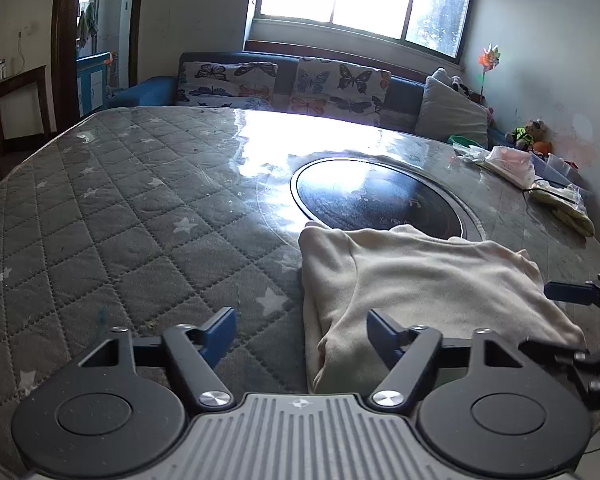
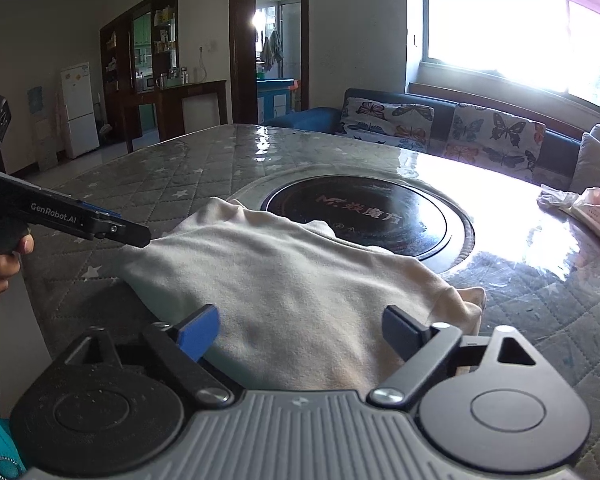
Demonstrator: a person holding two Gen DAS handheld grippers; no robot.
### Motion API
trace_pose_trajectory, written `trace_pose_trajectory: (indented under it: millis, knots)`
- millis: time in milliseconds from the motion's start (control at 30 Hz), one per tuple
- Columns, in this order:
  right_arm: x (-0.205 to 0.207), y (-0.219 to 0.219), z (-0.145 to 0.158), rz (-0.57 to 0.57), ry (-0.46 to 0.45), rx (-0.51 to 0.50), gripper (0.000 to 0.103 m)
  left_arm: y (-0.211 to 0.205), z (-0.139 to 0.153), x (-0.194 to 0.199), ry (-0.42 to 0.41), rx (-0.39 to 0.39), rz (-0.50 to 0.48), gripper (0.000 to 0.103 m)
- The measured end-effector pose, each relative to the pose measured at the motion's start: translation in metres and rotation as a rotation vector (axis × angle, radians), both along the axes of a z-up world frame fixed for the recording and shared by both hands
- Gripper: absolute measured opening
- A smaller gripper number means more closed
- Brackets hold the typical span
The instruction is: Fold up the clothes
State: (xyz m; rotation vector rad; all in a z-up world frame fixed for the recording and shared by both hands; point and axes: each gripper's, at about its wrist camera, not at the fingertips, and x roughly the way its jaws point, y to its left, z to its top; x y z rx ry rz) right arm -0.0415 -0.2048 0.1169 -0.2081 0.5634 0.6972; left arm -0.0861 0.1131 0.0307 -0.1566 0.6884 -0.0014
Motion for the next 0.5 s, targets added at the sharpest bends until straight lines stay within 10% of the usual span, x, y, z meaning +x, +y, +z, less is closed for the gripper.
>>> trace_pose_trajectory:
  millis: [500]
  knots:
    - [0.002, 0.008, -0.015, -0.002, -0.003, -0.049, 0.103, 0.005, 0.004, 0.018, 0.041, -0.015, 0.085, 0.103]
